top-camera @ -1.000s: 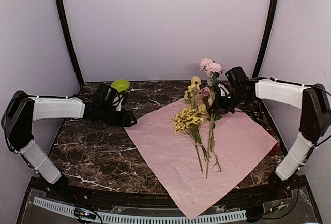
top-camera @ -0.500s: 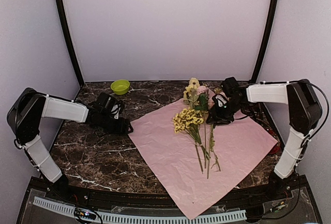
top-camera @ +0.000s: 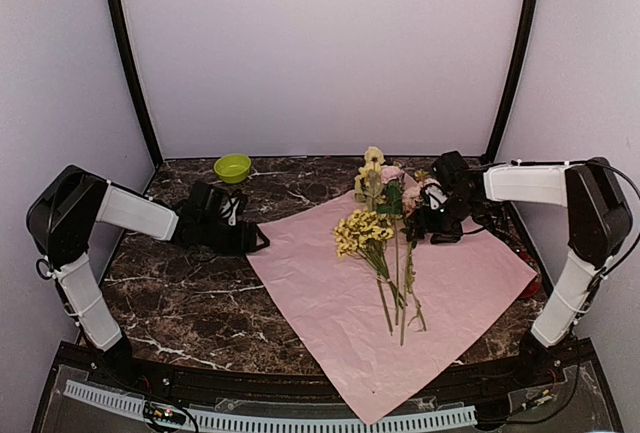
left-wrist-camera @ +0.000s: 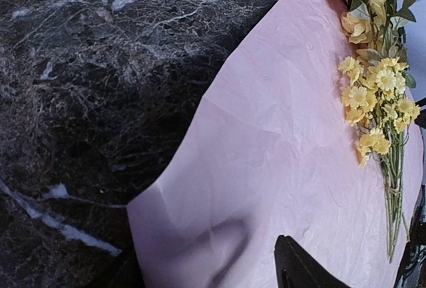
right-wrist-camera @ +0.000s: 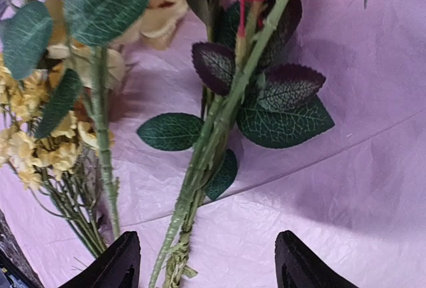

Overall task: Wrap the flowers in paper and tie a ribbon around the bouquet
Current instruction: Move the flattened wrapping paper to the center of the board, then pick up the bottom corner of the flattened wrapping paper from the center of the board, then adjust the fake flower on the flattened wrapping paper.

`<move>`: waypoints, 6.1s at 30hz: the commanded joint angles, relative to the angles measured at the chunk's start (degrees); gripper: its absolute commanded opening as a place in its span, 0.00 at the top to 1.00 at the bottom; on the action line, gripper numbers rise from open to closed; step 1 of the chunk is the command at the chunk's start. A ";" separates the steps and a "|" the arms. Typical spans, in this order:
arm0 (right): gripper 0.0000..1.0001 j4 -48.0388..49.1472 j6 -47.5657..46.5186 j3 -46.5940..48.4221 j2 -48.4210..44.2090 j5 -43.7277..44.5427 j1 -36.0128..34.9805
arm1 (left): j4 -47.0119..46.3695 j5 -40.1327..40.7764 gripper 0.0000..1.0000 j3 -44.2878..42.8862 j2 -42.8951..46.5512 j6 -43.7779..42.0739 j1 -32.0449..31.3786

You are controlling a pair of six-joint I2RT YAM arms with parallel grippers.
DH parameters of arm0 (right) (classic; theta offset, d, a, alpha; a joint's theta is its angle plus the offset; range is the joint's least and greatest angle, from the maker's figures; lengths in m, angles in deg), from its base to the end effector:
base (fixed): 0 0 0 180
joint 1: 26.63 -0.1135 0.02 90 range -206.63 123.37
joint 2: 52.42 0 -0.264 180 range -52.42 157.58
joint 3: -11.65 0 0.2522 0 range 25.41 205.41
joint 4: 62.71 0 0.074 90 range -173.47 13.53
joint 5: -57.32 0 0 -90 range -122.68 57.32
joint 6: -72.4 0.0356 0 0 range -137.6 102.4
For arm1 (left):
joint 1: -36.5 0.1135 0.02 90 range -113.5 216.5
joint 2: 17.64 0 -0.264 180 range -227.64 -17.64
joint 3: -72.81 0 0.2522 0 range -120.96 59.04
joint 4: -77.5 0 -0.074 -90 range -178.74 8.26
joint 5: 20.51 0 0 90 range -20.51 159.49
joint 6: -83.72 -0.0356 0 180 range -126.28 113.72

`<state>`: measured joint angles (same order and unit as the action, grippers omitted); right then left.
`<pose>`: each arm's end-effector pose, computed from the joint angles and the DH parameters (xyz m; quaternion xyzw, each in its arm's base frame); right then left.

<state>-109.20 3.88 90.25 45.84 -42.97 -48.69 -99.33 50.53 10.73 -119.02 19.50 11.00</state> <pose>0.3123 0.1334 0.1902 -0.0235 0.9744 0.1578 0.1586 0.3079 -0.1597 0.1399 0.0642 0.9029 -0.3079 0.2931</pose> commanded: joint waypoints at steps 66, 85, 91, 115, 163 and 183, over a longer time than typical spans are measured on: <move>0.34 -8.92 -5.57 14.07 10.32 18.39 -18.58 | 20.93 42.80 0.49 9.89 35.68 -1.20 4.31; 0.34 -10.63 -6.08 24.64 20.45 18.79 -26.23 | 16.13 37.14 0.50 12.74 23.65 -1.50 -6.93; 0.34 -9.00 -6.51 24.24 18.04 15.04 -26.25 | 11.18 31.43 0.50 12.00 26.75 -8.06 -8.62; 0.33 -4.06 -8.38 16.44 9.74 6.88 -22.76 | 41.64 2.53 0.45 -1.52 23.85 -55.19 -43.79; 0.45 5.41 -3.33 5.85 11.58 -7.14 -24.40 | 28.53 16.24 1.00 4.52 16.94 -56.85 -41.36; 0.54 7.65 -1.41 9.43 13.78 -14.61 -28.66 | 30.23 13.27 1.00 3.93 16.39 -56.22 -38.85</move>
<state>-99.39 3.90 97.95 60.53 -58.18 -76.58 -71.00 64.49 15.87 -103.35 -37.37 -28.47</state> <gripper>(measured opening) 0.442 0.006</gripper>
